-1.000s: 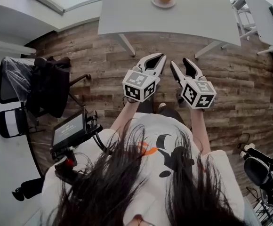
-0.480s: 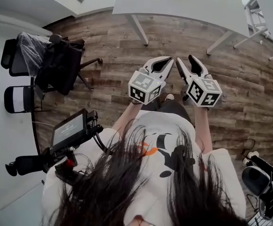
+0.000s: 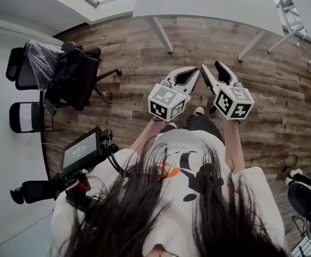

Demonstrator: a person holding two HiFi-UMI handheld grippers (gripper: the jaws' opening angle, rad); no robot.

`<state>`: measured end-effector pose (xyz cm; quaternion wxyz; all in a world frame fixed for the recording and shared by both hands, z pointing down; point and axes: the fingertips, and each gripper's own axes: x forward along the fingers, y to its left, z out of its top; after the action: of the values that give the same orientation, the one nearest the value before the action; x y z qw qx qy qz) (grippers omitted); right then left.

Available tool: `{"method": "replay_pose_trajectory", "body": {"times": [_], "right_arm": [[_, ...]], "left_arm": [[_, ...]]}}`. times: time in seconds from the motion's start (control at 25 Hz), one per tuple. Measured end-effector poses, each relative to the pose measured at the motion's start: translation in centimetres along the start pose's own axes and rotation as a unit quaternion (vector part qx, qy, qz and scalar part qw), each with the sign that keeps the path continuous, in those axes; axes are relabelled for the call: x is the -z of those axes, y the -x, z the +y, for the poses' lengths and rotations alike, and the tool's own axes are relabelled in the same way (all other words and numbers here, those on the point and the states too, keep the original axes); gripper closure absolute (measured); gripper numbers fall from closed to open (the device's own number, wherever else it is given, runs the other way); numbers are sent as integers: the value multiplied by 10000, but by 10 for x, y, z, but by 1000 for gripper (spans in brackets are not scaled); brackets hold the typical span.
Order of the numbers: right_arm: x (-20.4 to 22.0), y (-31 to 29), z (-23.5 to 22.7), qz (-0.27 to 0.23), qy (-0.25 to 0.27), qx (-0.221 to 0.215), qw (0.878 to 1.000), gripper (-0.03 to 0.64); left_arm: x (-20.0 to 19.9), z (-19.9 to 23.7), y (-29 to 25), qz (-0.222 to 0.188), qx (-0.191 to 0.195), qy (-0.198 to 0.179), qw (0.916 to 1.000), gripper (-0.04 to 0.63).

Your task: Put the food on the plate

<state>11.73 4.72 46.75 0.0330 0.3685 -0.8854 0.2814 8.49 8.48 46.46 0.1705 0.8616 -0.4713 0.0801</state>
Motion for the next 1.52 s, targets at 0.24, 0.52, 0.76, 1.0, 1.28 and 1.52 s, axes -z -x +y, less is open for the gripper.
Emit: {"method": "replay_pose_trajectory", "body": {"times": [0.24, 0.52, 0.76, 1.0, 1.28, 1.52], "right_arm": [[17, 18, 28, -85, 2, 240, 9997, 371], [55, 38, 78, -62, -52, 502, 9987, 371], [67, 48, 82, -1, 10, 647, 9979, 371], [74, 52, 83, 55, 43, 709, 9975, 371], [71, 50, 88, 29, 114, 662, 9977, 371], [69, 50, 88, 37, 148, 638, 9978, 371]], "left_arm": [[14, -4, 45, -29, 101, 15, 9999, 590], [24, 3, 104, -108, 168, -6, 9998, 589], [35, -3, 108, -25, 293, 15, 9996, 589], [35, -5, 108, -34, 326, 9, 9995, 590], [34, -4, 107, -81, 347, -11, 9994, 590], [31, -5, 105, -97, 345, -21, 9994, 589]]}}
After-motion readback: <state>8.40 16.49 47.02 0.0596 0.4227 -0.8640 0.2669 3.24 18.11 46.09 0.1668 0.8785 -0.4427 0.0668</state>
